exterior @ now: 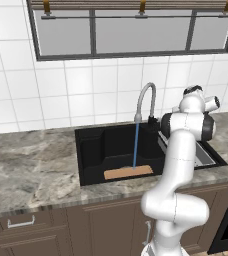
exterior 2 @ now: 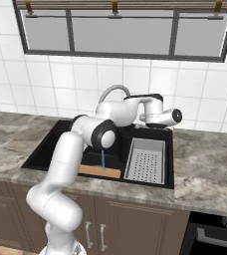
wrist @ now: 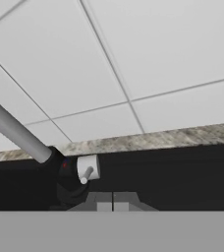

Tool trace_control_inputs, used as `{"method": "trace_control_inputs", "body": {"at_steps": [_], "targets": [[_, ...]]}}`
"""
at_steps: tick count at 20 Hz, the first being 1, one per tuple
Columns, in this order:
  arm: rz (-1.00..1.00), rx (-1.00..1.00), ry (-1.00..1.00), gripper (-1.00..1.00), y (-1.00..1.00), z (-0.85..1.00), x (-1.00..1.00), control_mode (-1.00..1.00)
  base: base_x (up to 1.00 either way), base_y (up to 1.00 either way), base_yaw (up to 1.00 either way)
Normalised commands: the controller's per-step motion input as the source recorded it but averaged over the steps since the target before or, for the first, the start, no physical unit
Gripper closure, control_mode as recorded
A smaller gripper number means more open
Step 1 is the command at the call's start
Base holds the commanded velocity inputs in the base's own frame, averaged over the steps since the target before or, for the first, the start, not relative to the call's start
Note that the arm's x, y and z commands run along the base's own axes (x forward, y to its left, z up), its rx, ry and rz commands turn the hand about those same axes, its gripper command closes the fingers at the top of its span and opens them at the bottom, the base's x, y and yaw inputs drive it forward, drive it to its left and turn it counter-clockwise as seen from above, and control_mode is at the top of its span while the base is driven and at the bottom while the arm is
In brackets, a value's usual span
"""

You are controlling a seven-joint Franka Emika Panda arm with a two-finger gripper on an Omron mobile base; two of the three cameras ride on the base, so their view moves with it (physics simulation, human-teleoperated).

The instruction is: Turn on the sink faucet with hot water and rinse the cutting board for ten seconds, then turn off the faucet. Push the cutting board to reach the water if necessary.

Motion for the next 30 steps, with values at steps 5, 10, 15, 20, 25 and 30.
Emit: {"method": "trace_control_inputs", "body": {"at_steps": [5,10,15,20,25,30], "targets": [[0.00,0.00,0.00,1.00,0.00,0.00,0.00,-1.00,0.00,0.00,0.00],[0.00,0.00,0.00,1.00,0.00,0.00,0.00,-1.00,0.00,0.00,0.00],[0.00,0.00,0.00,1.00,0.00,0.00,0.00,-1.00,0.00,0.00,0.00],[0.00,0.00,0.00,1.00,0.00,0.00,0.00,-1.00,0.00,0.00,0.00],[0.00,0.00,0.00,1.00,0.00,0.00,0.00,-1.00,0.00,0.00,0.00],[0.00,0.00,0.00,1.00,0.00,0.00,0.00,-1.00,0.00,0.00,0.00]]}}
